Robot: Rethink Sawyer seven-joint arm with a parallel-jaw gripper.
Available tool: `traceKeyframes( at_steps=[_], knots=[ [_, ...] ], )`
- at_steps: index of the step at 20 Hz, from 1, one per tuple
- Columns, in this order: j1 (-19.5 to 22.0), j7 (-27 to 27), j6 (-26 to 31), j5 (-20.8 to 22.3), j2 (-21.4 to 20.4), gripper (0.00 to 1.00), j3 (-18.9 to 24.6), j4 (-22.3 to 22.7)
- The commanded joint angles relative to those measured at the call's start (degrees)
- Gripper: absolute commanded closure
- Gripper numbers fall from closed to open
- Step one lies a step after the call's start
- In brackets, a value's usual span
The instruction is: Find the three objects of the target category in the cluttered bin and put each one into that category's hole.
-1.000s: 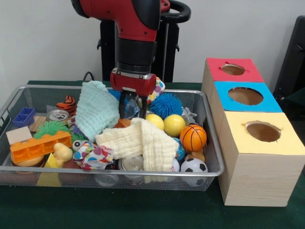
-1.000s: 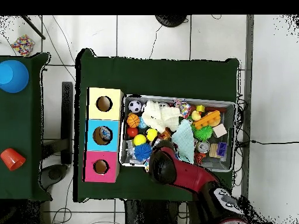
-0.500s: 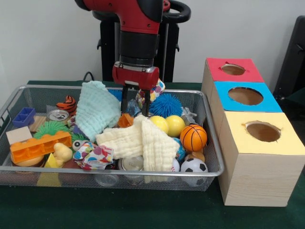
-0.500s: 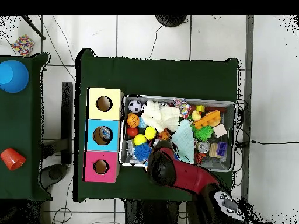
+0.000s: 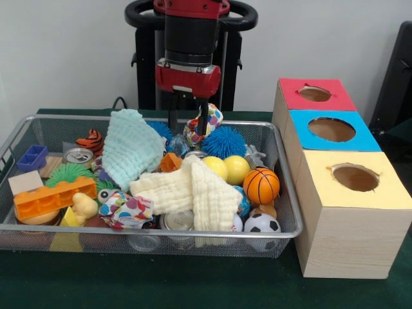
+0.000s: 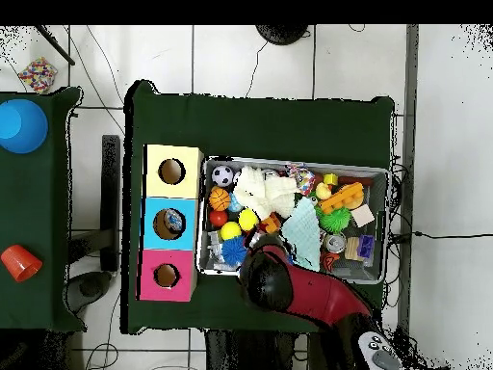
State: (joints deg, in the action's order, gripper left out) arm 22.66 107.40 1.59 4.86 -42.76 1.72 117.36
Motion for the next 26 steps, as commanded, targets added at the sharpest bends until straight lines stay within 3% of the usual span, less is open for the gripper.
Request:
traceKeyframes(
  at_steps=[1, 12, 18, 22, 26],
  knots=[
    [-0.5, 8.6, 4.5, -2.4, -1.2, 0.00, 3.9, 0.5],
    [-1.1, 8.5, 0.9, -1.4, 2.9, 0.00, 3.3, -1.4],
    [-0.2, 9.5, 1.2, -2.3, 3.1, 0.00, 4.4, -0.8],
    [0.7, 11.1, -3.6, -1.6, 5.5, 0.00, 5.0, 0.7],
    [3.0, 8.8, -2.4, -0.4, 6.6, 0.00, 6.6, -1.1]
  ],
)
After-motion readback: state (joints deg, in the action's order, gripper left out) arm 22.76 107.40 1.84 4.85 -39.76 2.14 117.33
